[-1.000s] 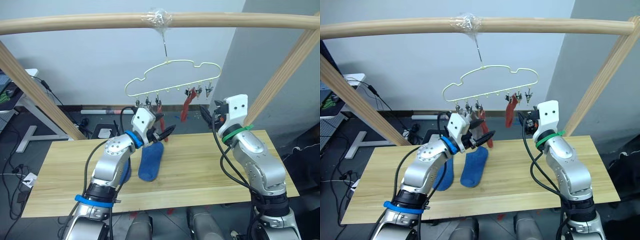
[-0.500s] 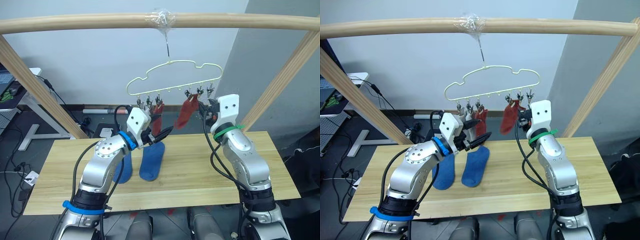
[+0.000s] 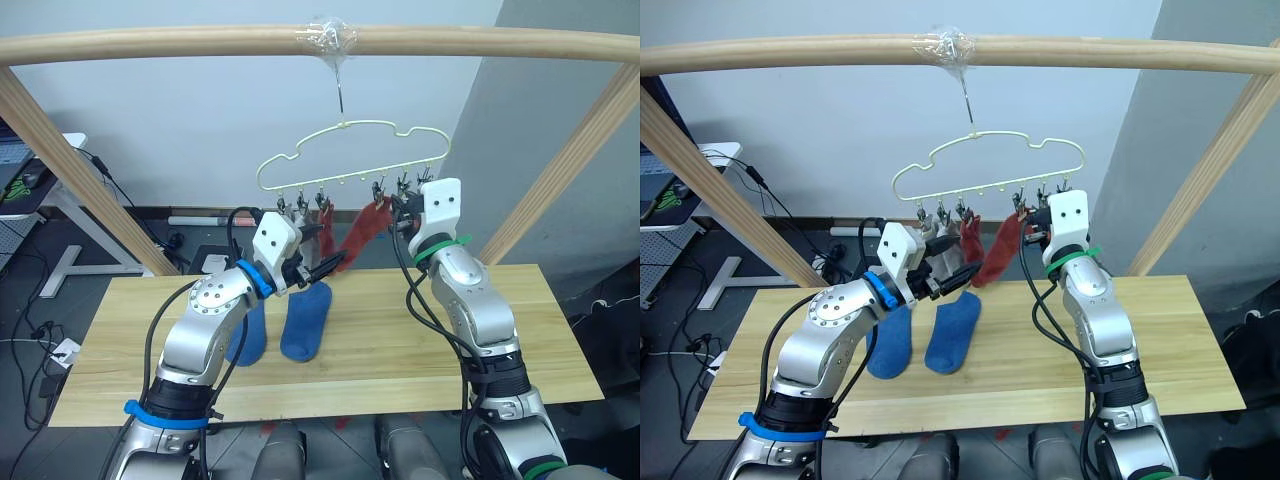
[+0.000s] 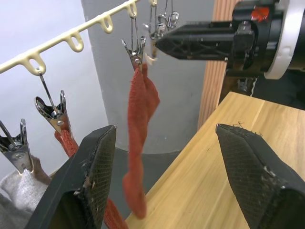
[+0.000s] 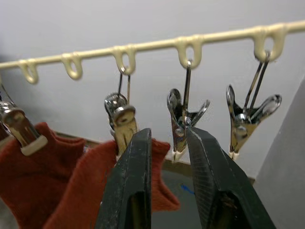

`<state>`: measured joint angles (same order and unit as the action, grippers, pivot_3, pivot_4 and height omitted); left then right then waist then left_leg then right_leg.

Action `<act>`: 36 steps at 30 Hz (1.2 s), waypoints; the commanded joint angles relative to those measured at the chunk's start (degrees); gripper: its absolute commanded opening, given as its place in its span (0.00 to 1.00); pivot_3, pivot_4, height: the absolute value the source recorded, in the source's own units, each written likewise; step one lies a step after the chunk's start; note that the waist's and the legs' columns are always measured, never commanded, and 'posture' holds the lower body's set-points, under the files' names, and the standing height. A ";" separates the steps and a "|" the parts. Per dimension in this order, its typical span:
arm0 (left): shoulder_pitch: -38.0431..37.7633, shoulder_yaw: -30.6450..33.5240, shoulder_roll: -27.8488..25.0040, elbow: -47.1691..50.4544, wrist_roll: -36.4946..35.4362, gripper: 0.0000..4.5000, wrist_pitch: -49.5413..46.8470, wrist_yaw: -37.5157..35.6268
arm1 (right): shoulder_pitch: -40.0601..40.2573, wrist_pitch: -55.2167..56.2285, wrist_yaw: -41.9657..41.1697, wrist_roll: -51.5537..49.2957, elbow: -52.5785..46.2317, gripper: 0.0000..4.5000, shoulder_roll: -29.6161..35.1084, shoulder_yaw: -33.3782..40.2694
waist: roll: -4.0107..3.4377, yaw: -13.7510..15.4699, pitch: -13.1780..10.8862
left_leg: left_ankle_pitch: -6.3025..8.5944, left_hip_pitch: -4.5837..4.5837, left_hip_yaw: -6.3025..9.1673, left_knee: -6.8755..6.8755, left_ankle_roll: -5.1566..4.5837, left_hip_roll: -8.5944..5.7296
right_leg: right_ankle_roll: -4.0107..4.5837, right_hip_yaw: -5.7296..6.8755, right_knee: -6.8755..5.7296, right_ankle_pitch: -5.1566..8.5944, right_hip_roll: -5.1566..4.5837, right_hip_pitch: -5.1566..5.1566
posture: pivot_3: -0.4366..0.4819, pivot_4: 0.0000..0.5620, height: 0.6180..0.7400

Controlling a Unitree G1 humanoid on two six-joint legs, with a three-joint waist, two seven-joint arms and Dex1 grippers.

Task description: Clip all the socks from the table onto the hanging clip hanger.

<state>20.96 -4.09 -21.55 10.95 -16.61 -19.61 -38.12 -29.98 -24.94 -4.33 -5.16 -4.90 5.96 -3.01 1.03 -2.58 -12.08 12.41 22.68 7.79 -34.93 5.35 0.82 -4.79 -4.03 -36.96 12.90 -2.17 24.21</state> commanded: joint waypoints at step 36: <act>2.02 1.09 0.24 0.08 -0.44 0.77 1.11 0.76 | -5.16 2.77 2.07 3.22 4.84 0.11 -2.25 1.25 | 0.00 0.03 0.00 | 0.00 -0.02 0.00 -0.01 0.00 0.00 | 0.01 0.00 -0.03 -0.01 0.00 0.00 | 0.54 0.30 1.00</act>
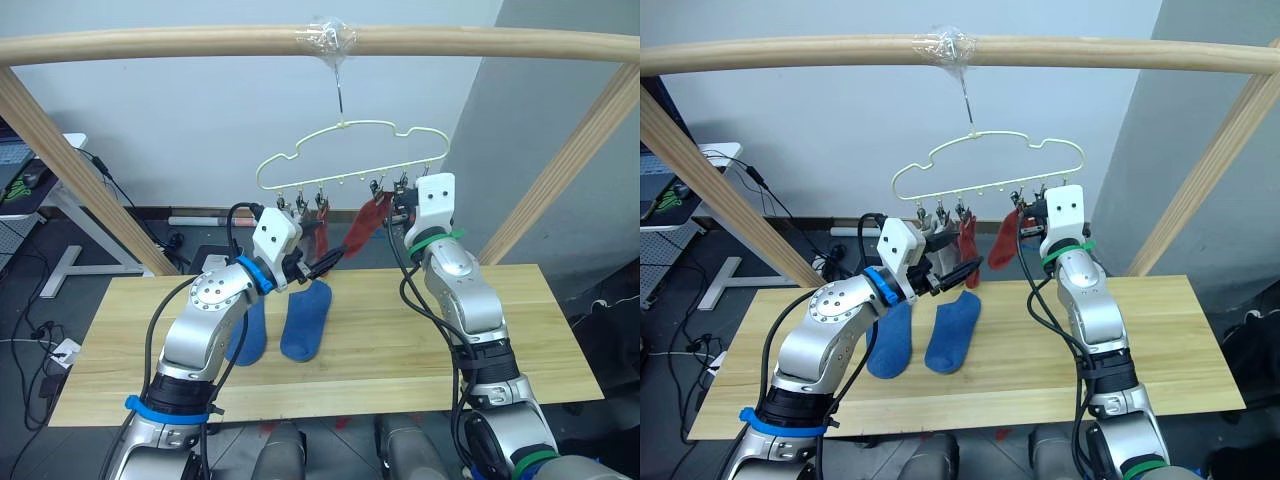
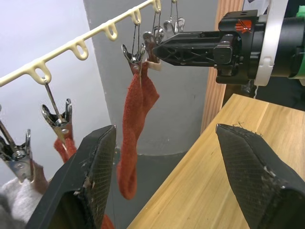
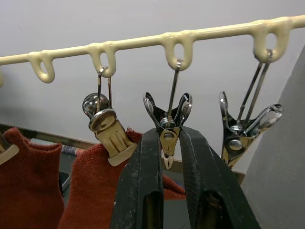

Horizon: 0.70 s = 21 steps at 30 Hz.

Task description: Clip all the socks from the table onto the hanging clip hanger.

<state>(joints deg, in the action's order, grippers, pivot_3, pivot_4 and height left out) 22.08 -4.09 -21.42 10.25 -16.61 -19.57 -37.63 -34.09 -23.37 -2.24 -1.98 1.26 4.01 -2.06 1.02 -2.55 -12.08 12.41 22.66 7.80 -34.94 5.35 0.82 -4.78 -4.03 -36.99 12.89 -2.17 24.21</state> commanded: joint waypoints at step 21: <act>0.95 1.00 0.33 0.76 -0.38 0.77 1.04 0.28 | -1.87 0.90 0.09 0.27 -0.80 0.63 -1.41 0.96 | 0.00 -0.01 0.00 | 0.00 -0.01 0.00 0.00 0.00 0.00 | 0.00 0.00 -0.01 0.00 0.00 0.00 | 0.54 0.31 1.00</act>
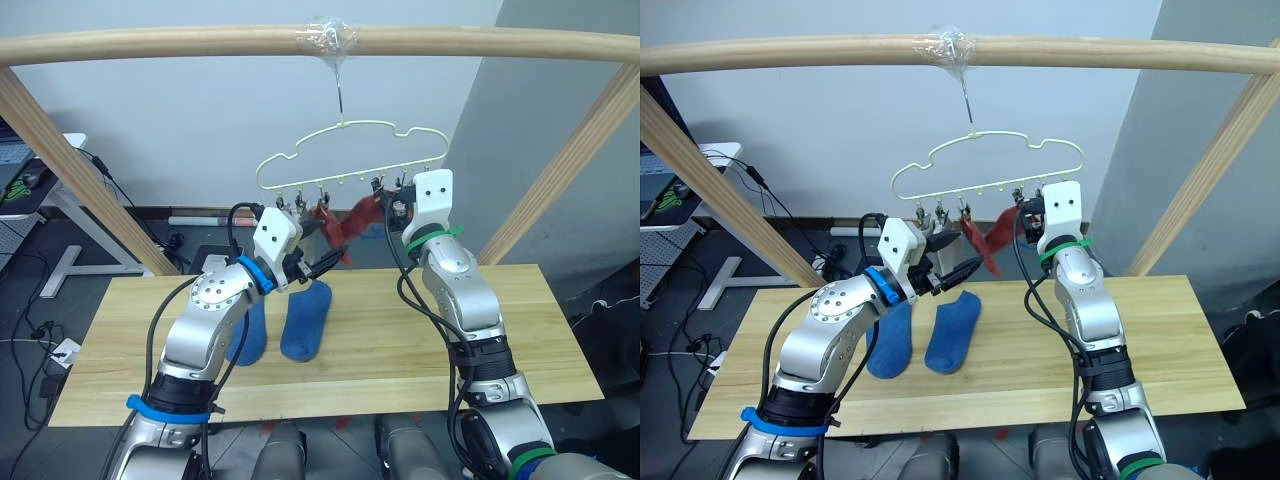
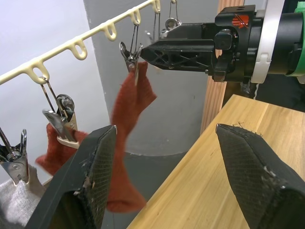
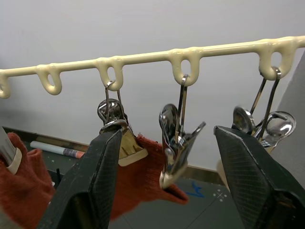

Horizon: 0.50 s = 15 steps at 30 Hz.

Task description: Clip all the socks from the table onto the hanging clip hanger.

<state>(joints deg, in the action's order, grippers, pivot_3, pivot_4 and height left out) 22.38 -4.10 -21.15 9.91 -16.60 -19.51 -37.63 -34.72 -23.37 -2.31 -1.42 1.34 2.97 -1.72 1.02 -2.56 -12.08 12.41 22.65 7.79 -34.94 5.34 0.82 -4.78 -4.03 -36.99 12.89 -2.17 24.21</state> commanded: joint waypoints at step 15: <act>0.33 0.78 0.27 1.45 -0.21 0.77 1.22 0.42 | -1.27 0.43 0.14 -0.01 -1.13 0.58 -0.57 0.46 | 0.00 0.00 0.00 | 0.00 0.00 0.00 0.00 0.00 0.00 | 0.00 0.00 0.00 0.00 0.00 0.00 | 0.54 0.30 1.00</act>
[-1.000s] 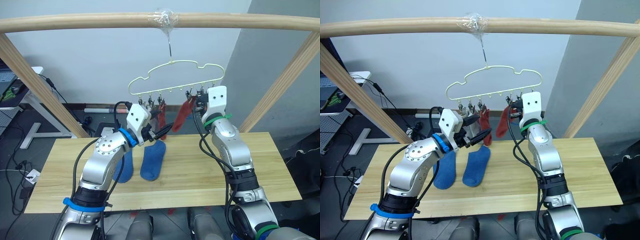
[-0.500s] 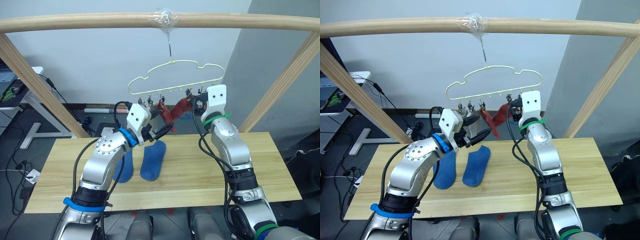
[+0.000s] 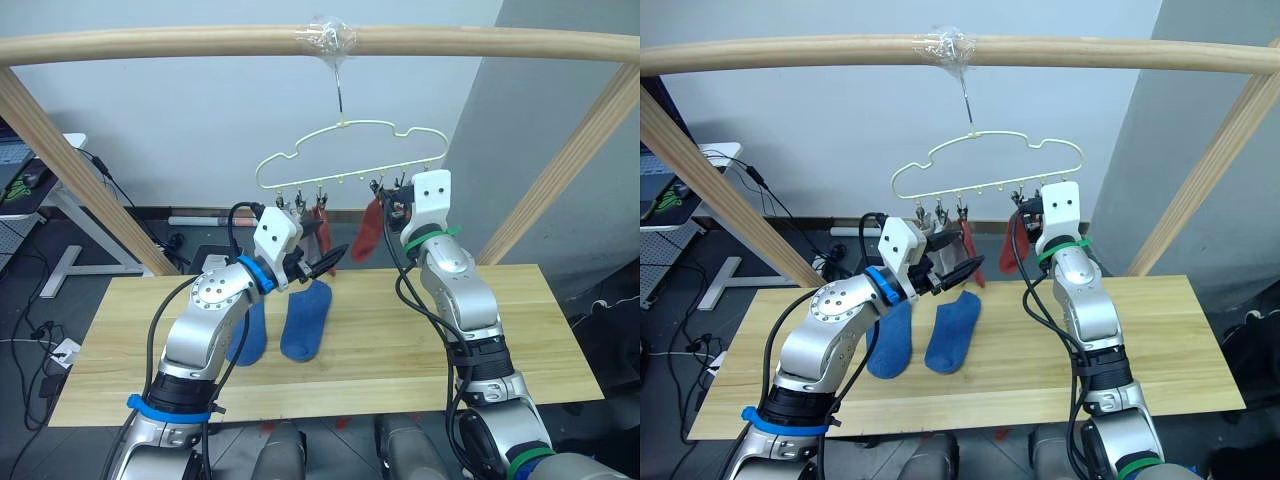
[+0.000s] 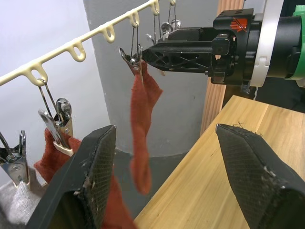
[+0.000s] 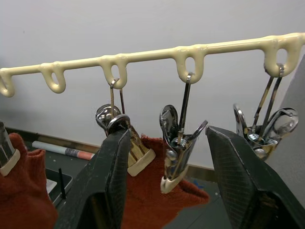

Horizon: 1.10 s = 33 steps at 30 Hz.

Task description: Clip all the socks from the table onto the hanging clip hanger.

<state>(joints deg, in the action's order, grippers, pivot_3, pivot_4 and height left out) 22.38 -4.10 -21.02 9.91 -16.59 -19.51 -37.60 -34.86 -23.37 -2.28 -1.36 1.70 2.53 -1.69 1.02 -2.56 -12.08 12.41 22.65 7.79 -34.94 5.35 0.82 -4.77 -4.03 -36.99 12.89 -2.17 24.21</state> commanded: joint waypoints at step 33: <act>0.27 0.97 0.08 2.78 -1.16 0.77 0.98 0.44 | -6.13 2.18 0.08 0.83 4.21 0.26 -0.68 0.04 | 0.00 0.02 0.00 | 0.00 0.00 0.01 0.01 0.00 0.00 | 0.01 0.00 0.00 0.00 0.00 0.00 | 0.55 0.31 1.00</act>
<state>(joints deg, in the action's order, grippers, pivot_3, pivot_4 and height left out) 22.14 -4.13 -21.05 10.21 -16.73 -19.40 -37.01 -39.41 -22.82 -2.30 -1.11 7.25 1.71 -1.40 1.02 -2.54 -12.09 12.41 22.66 7.80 -34.93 5.35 0.82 -4.77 -4.02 -37.00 12.89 -2.17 24.21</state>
